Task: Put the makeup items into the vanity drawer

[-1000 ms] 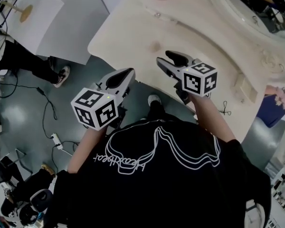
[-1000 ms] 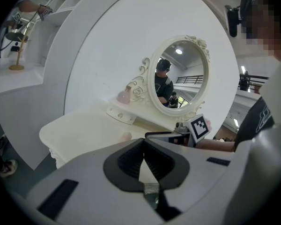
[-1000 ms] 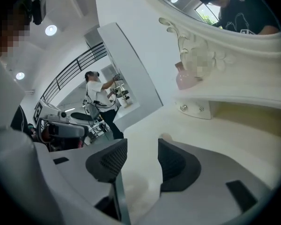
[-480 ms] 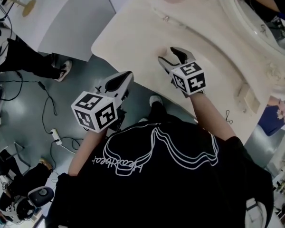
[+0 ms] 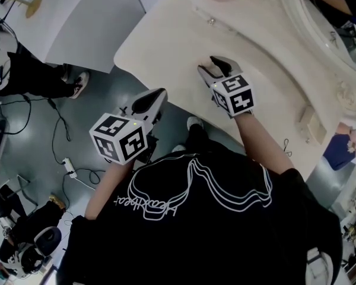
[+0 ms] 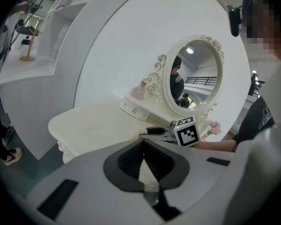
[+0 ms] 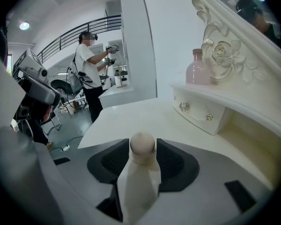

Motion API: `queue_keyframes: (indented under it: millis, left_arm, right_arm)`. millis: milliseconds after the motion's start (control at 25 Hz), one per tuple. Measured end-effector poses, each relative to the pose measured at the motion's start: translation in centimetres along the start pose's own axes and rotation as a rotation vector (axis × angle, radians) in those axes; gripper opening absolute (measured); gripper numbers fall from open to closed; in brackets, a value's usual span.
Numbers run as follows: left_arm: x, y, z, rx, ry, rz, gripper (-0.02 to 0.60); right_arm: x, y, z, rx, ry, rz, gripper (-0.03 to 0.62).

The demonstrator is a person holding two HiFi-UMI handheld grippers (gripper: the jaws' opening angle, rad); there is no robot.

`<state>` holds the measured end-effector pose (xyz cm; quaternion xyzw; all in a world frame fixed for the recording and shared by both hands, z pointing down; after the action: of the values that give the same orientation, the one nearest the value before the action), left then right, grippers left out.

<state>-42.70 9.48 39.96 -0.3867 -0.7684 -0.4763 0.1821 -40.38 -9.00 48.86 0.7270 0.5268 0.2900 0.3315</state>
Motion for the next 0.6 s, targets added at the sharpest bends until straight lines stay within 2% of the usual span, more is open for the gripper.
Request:
queue_keyframes:
  millis: [200, 600]
  left_arm:
    - [0.1, 0.1, 0.0, -0.001, 0.004, 0.005, 0.002]
    - [-0.5, 0.6, 0.8, 0.005, 0.021, -0.014, 0.002]
  right_arm:
    - [0.0, 0.0, 0.0, 0.009, 0.005, 0.015, 0.135]
    - [0.6, -0.6, 1.1, -0.010, 0.017, -0.016, 0.135]
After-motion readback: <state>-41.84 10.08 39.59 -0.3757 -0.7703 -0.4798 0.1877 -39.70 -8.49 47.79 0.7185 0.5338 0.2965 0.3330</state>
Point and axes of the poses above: the fingertips, and each gripper's own axes: z backward along the fingers, x to its left, y out of its underside, the point moved 5 cm from there along z, backward along the fingers, and after that the axes turned 13 degrees about z, right-handed, at the moved point
